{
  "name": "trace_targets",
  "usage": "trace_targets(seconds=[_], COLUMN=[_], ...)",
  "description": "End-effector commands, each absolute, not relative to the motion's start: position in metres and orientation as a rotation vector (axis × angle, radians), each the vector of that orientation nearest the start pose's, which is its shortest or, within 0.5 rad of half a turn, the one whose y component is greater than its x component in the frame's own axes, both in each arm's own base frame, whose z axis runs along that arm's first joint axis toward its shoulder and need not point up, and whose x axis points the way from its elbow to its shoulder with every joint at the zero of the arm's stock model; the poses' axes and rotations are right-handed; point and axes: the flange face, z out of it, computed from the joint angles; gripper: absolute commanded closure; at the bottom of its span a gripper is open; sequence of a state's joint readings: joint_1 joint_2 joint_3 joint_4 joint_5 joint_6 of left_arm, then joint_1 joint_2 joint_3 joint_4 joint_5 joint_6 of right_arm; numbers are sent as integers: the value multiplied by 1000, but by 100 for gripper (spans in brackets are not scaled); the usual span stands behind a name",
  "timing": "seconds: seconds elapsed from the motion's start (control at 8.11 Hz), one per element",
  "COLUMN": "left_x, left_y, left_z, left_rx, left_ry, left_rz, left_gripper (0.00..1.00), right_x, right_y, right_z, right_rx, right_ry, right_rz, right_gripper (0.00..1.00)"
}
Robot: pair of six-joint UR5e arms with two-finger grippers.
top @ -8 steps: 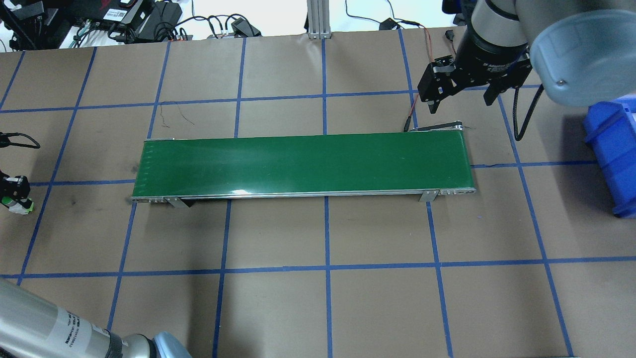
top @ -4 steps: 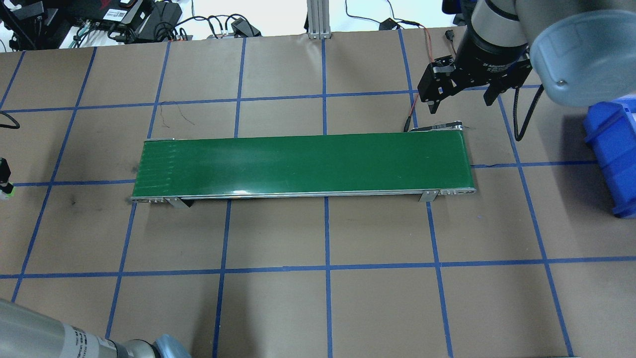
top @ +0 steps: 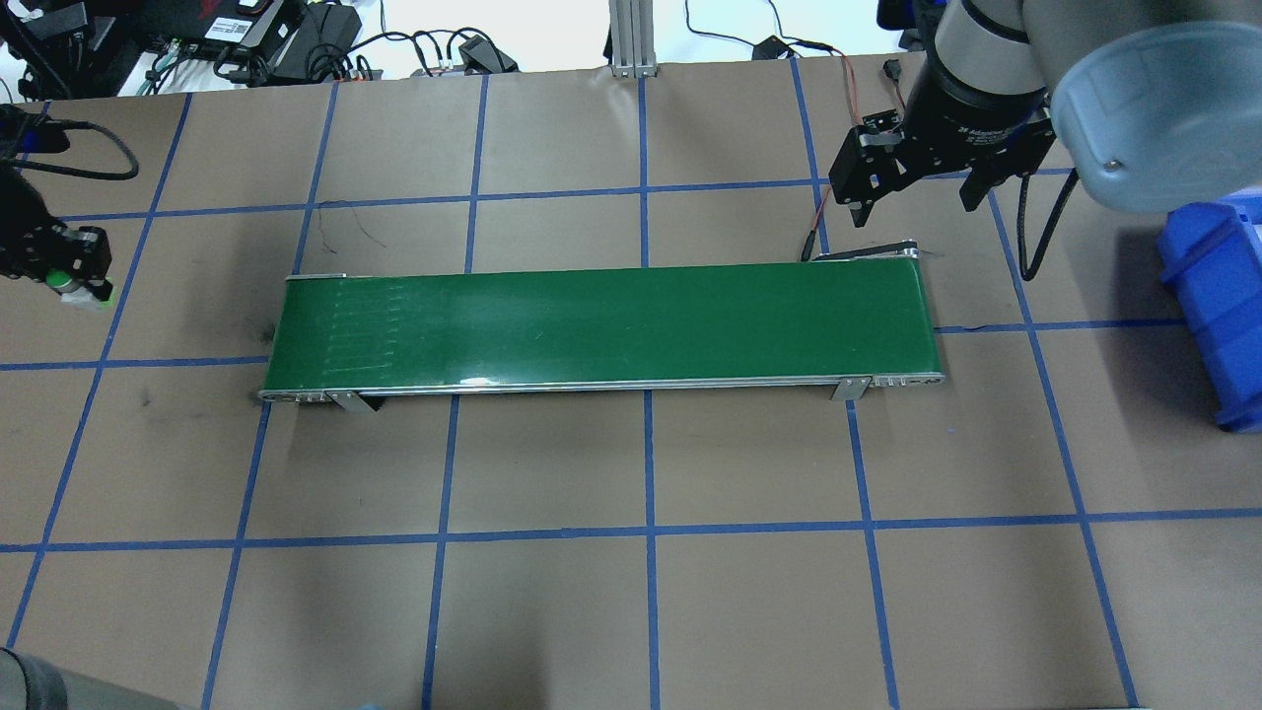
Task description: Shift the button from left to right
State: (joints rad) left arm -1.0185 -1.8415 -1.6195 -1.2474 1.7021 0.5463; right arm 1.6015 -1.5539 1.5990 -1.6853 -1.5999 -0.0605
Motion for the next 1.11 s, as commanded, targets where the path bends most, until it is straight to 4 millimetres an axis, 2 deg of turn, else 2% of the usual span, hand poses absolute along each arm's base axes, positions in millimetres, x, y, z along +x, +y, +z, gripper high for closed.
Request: trace_targets(seconds=[0.0, 0.12, 0.25, 0.37, 0.74, 0.86, 0.99], left_x=[111, 76, 51, 40, 42, 42, 41], left_y=[-575, -581, -583, -585, -594, -593, -584], left_z=[358, 358, 358, 354, 321, 311, 294], left_rx=[-92, -132, -130, -119, -116, -112, -106], left_ry=[3124, 3148, 3144, 3153, 3159, 3163, 3163], left_rz=[84, 71, 70, 77, 146, 179, 235], left_gripper=[100, 100, 100, 100, 100, 100, 100], right_x=[146, 146, 146, 146, 146, 146, 146], right_y=[-501, -501, -501, -501, -501, -501, -501], right_z=[475, 475, 475, 475, 475, 475, 475], right_rx=[-144, -142, -142, -142, -142, -139, -137], right_ry=[3165, 3165, 3167, 3165, 3165, 3165, 3165], right_rz=[-104, -104, -104, -104, -104, -104, -104], right_gripper=[0, 0, 0, 0, 0, 0, 0])
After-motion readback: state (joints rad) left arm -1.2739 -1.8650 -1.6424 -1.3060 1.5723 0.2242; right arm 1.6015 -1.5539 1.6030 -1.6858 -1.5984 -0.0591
